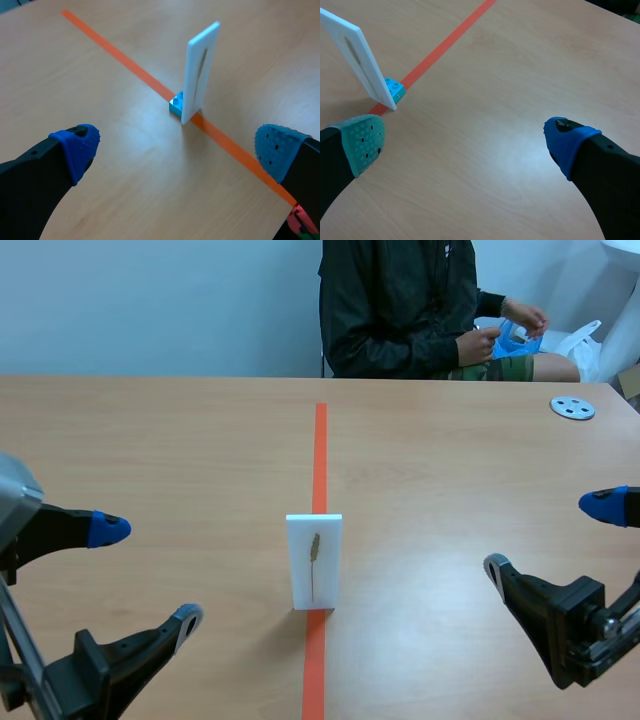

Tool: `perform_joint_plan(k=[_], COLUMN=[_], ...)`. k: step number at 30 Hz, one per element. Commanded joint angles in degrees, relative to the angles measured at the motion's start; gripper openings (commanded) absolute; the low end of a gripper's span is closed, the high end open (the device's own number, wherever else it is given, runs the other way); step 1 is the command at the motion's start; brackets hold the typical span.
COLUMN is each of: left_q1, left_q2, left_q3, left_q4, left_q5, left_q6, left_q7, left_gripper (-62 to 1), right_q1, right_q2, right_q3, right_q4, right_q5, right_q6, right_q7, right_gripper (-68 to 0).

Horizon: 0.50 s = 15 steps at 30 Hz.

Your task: Sort the leaf by its shape. The table is split by an orange tape line. A compound leaf with several leaflets goes to the left side, a simple leaf with one blade goes to the right side. Return to the home posture when a red brick is placed on the table.

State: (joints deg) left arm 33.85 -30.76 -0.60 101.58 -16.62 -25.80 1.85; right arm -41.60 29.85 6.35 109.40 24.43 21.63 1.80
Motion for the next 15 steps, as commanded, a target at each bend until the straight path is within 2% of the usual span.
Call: perform_joint_plan(k=[1, 15], left_q1=[-1.7, -16.8], left_q2=[0.3, 4.0], left_q3=[1.3, 15.1], left_q4=[-1.3, -17.2], left_q5=[0.4, 3.7], left_q6=[-0.7, -0.7], left_q7=[-1.9, -8.4], left_gripper=[1.4, 1.4], right_q1=[0.7, 0.7], right_q2=[0.0, 0.0], right_q3=[0.6, 0.6], right_q4=[0.7, 0.7], right_q5=[0.4, 0.4], right_q6=[-0.2, -0.2], right_q7=[0.6, 0.2], right_gripper=[0.4, 0.4])
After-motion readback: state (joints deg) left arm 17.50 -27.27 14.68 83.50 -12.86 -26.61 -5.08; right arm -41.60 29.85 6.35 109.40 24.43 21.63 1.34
